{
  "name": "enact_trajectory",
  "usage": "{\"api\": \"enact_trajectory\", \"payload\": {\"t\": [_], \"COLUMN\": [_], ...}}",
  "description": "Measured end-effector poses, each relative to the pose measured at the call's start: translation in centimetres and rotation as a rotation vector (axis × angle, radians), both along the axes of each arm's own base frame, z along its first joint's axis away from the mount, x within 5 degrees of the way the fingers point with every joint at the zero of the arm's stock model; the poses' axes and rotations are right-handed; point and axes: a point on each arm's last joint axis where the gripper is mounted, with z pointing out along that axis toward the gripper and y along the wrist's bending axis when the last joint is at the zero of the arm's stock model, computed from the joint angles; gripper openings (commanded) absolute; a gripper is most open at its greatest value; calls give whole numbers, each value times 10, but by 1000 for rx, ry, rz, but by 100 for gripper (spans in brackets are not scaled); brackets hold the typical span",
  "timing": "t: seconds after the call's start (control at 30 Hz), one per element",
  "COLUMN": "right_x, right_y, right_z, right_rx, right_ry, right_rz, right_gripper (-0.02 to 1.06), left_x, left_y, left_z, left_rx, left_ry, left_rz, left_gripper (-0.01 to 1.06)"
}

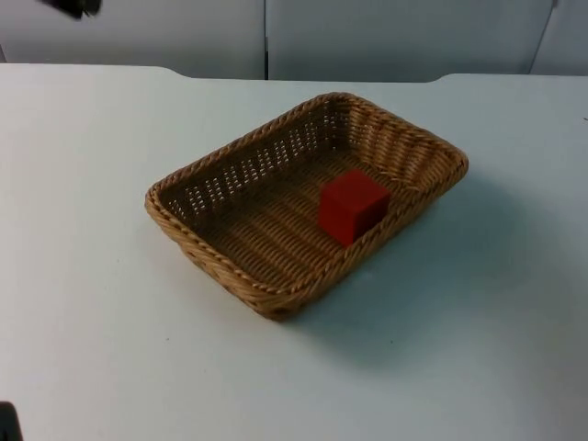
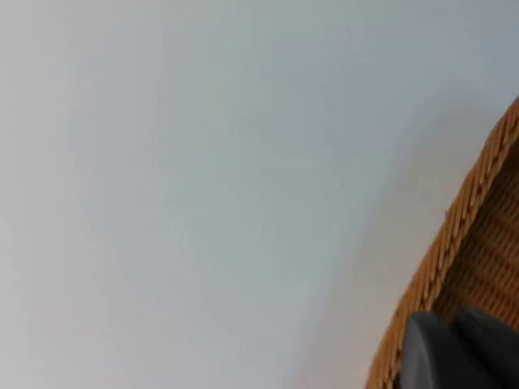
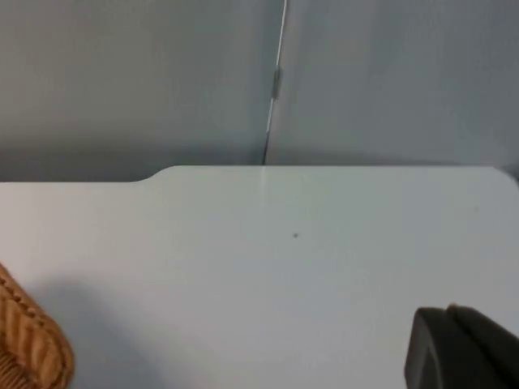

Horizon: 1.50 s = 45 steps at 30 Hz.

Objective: Pick up the basket with the left hand and place the cube into the basket with the right hand.

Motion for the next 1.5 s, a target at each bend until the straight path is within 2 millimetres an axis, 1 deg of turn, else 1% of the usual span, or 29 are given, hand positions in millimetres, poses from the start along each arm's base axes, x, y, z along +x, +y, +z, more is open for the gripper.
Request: {"api": "enact_trajectory", "payload": {"t": [0.07, 0.1, 0.13, 0.17, 0.2, 0.23, 0.27, 0.33, 0.4, 0.43, 0.5, 0.57, 0.6, 0.67, 0.7, 0.77, 0.8, 0.83, 0.87, 0.93, 0.97, 1.0, 1.07, 1.13, 1.17, 1.3, 1.33, 1.47, 1.5], "right_x": [-6, -6, -15, -34, -47, -64, -64, -97, -129, -129, -153, -176, -176, -200, -209, -225, -225, -232, -238, -244, -246, -246, -247, -246, -246, -234, -234, -221, -221], "right_y": [-2, -2, -4, -7, -8, -10, -10, -13, -15, -15, -15, -15, -15, -10, -6, 2, 2, 7, 11, 16, 18, 18, 18, 17, 17, 18, 18, 18, 18], "right_z": [9, 9, 18, 33, 41, 47, 47, 46, 31, 31, 11, -9, -9, -27, -31, -39, -39, -42, -45, -50, -53, -53, -58, -62, -62, -80, -80, -104, -104], "right_rx": [-29, -29, -46, -49, -46, -55, -55, -65, -72, -72, -50, -6, -6, 29, 59, 104, 104, 137, 159, 166, 159, 159, 124, 85, 85, 57, 57, 41, 41], "right_ry": [-65, -65, -129, -228, -278, -324, -324, -377, -401, -401, -396, -362, -362, -302, -292, -282, -282, -279, -271, -234, -202, -202, -149, -125, -125, -55, -55, 30, 30], "right_rz": [-9, -9, -18, -38, -49, -58, -58, -71, -76, -76, -75, -66, -66, -11, 28, 121, 121, 167, 211, 275, 292, 292, 310, 316, 316, 325, 325, 337, 337], "right_gripper": [8, 11, 11, 14, 18, 20, 22, 23, 23, 23, 23, 23, 22, 21, 19, 9, 1, 1, 0, 0, 0, 0, 0, 0, 0, 0, 0, 0, 0], "left_x": [-15, -15, -26, -39, -60, -80, -80, -128, -174, -174, -215, -255, -255, -299, -309, -345, -345, -363, -389, -413, -420, -420, -422, -418, -418, -410, -410, -408, -408], "left_y": [6, 6, 9, 12, 17, 20, 20, 27, 32, 32, 36, 40, 40, 45, 46, 50, 50, 52, 54, 57, 58, 58, 59, 59, 59, 62, 62, 65, 65], "left_z": [34, 34, 54, 74, 102, 122, 122, 152, 164, 164, 159, 143, 143, 117, 111, 93, 93, 84, 71, 55, 49, 49, 36, 20, 20, -1, -1, -5, -5], "left_rx": [74, 74, 107, 143, 174, 181, 181, 192, 190, 190, 174, 166, 166, 166, 166, 162, 162, 158, 142, 131, 129, 129, 150, 177, 177, 228, 228, 238, 238], "left_ry": [-115, -115, -175, -236, -326, -399, -399, -540, -660, -660, -730, -762, -762, -788, -795, -842, -842, -874, -930, -973, -957, -957, -840, -712, -712, -620, -620, -604, -604], "left_rz": [-45, -45, -59, -67, -65, -59, -59, -55, -53, -53, -45, -42, -42, -45, -45, -46, -46, -45, -36, -28, -31, -31, -43, -59, -59, -52, -52, -19, -19], "left_gripper": [0, 0, 0, 0, 0, 0, 0, 0, 0, 0, 0, 0, 0, 0, 0, 0, 0, 0, 0, 0, 0, 0, 0, 0, 0, 0, 0, 0, 0]}}
